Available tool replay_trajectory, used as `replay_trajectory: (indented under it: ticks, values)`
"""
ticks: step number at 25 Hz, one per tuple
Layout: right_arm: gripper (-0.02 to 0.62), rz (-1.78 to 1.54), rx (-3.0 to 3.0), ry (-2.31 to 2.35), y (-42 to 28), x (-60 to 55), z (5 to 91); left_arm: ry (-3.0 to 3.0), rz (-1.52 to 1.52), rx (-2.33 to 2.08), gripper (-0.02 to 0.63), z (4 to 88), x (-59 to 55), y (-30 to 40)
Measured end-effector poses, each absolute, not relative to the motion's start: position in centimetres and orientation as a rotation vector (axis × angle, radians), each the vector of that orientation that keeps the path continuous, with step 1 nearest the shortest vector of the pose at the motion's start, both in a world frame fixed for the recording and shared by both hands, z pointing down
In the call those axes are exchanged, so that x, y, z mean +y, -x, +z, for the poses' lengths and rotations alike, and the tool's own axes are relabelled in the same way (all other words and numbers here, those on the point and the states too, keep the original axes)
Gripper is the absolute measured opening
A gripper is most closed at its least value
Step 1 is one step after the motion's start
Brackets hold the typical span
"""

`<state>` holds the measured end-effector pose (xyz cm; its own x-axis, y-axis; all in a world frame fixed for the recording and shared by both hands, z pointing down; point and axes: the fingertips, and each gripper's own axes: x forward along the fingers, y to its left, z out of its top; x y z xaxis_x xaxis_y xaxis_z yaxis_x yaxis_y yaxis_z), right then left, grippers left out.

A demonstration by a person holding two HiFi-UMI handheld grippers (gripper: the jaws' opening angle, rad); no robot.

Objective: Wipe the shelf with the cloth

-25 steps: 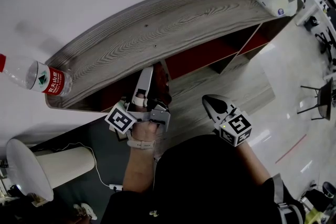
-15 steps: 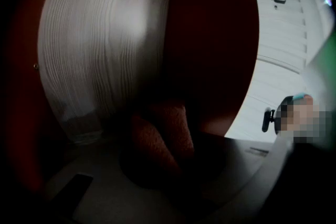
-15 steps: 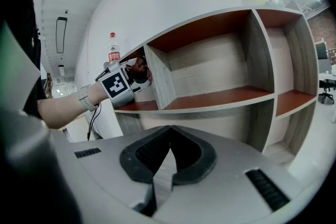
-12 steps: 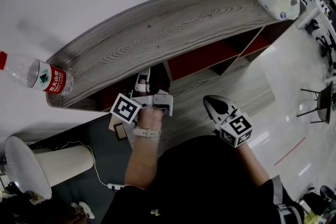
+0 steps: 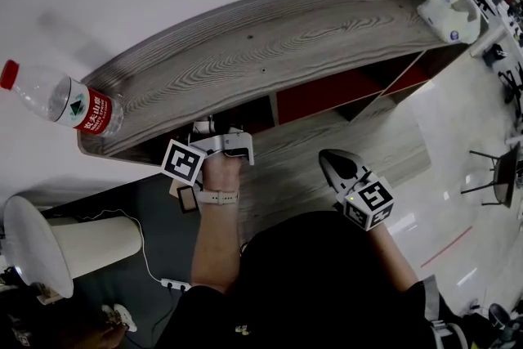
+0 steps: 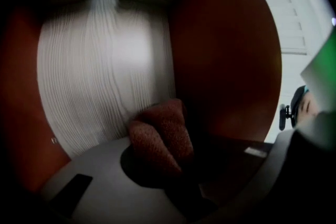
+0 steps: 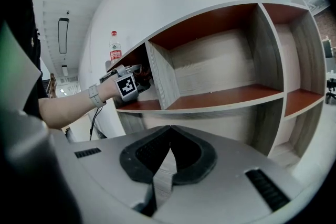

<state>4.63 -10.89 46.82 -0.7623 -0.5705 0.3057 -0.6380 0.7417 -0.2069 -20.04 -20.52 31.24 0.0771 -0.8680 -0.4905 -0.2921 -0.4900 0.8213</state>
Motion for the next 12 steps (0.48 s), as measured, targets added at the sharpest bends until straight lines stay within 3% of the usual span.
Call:
replay_trajectory:
  ticks: [12]
  values:
    - [-0.003,0.446,-2.771,-0.755,0.5,-10.7,46.7,-1.659,-1.579,-1.435,0.069,32.1,-15.0,30.4]
